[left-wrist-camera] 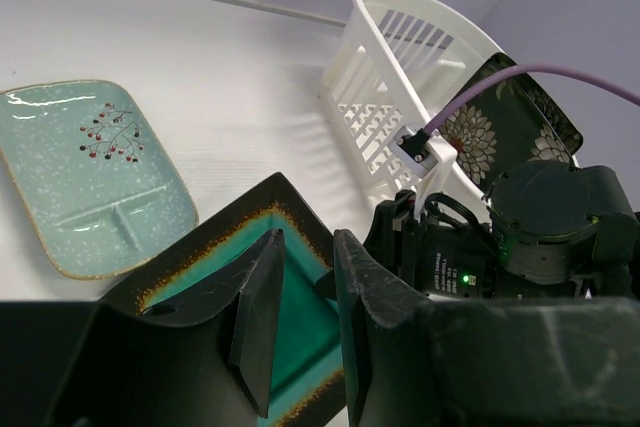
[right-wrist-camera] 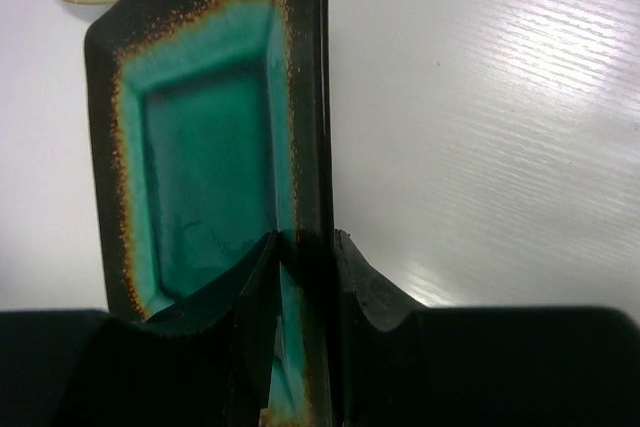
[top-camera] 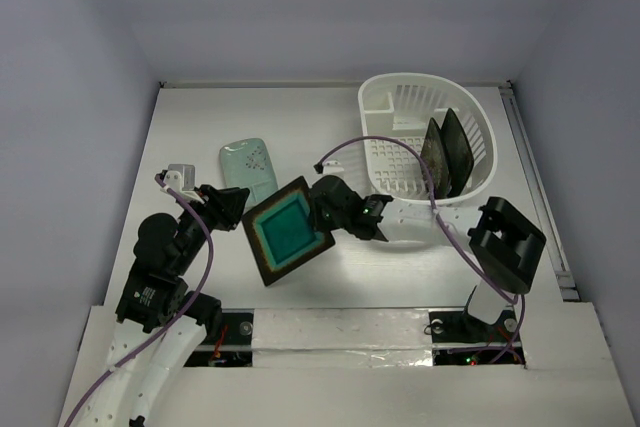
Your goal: Unload the plates from the dish rack
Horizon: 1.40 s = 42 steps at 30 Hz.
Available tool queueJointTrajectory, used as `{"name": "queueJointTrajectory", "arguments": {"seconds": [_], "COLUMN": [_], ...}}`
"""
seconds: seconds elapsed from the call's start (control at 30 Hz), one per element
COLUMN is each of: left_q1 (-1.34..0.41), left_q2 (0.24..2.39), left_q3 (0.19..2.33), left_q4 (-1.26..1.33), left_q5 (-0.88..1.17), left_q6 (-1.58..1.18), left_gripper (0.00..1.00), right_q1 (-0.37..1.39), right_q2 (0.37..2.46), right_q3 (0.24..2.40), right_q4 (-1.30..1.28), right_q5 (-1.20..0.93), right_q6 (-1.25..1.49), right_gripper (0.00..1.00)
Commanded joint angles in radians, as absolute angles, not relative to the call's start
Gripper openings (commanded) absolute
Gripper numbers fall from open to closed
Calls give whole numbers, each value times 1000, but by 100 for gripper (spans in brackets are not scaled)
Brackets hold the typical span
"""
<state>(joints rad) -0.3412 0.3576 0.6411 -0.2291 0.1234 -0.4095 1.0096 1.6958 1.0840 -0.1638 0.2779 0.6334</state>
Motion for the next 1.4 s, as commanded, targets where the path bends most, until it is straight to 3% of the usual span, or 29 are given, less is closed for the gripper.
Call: {"name": "queueJointTrajectory", "arguments": {"seconds": [0.0,0.4,0.77,0.93,1.1,1.17,1.23,1.27,1.33,1.37], "left_q1": [-348,-348,-348,-348,-348,-348,-348,-348,-348,-348], "left_q2": [365,364,362,362,360,359,359,359,356,354], "left_q3": [650,652,652,652,652,652,652,652,650,650], "left_q4": [-187,-187,-189,-189,-189,-190,-190,-190,-189,-189], "left_q5": [126,127,126,124,126,126,124,126,126,124], "left_q6": [-419,-419,-420,-419,-417,-419,-419,-419,-419,-419], "left_gripper": [23,24,24,24,24,24,24,24,24,24], "right_q1": [1014,1023,1023,1023,1023,1023,1023,1023,1006,993], "right_q2": [1773,1786,1810,1749,1606,1524,1476,1438,1402,1366], "right_q3": [1078,1009,1026,1058,1095,1112,1126,1146,1164,1176], "right_q4": [-327,-292,-276,-279,-298,-304,-325,-339,-396,-417], "right_q5": [410,368,387,402,448,480,520,572,624,668], "right_q6": [603,640,644,631,600,574,549,543,525,516], "right_gripper": [29,45,46,68,77,71,56,33,0,0]}}
